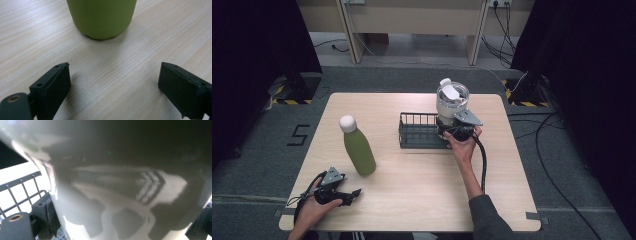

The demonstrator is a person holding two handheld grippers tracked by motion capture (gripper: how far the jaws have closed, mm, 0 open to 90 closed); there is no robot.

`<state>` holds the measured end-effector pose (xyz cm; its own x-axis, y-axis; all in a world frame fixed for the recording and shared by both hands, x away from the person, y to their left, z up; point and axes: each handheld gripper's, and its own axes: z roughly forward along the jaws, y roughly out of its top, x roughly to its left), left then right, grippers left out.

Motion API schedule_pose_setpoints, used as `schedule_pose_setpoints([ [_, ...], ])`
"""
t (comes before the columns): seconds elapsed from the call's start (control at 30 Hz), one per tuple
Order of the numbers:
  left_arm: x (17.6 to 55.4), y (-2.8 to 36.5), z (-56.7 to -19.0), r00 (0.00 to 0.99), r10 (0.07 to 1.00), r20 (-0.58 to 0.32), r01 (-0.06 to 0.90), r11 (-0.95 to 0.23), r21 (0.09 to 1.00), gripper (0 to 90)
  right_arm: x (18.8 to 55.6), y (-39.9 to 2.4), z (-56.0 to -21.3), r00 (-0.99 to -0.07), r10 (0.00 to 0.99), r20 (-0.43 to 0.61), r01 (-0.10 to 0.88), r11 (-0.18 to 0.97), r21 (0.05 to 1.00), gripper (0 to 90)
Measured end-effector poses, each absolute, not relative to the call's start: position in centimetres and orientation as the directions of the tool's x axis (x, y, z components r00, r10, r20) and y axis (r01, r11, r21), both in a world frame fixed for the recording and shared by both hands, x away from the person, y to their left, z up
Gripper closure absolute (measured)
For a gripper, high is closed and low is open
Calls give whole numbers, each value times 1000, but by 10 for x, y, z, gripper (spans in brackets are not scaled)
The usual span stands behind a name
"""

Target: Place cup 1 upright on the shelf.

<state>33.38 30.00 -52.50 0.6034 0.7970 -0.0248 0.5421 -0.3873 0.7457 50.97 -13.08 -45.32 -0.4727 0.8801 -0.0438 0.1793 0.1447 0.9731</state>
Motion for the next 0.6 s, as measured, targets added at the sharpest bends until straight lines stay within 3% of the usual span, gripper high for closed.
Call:
schedule_pose_setpoints([
  [0.6,334,300,-525,604,797,-25,542,-387,746,103,511,-129,-455,-476,878,-47,178,149,973,99],
])
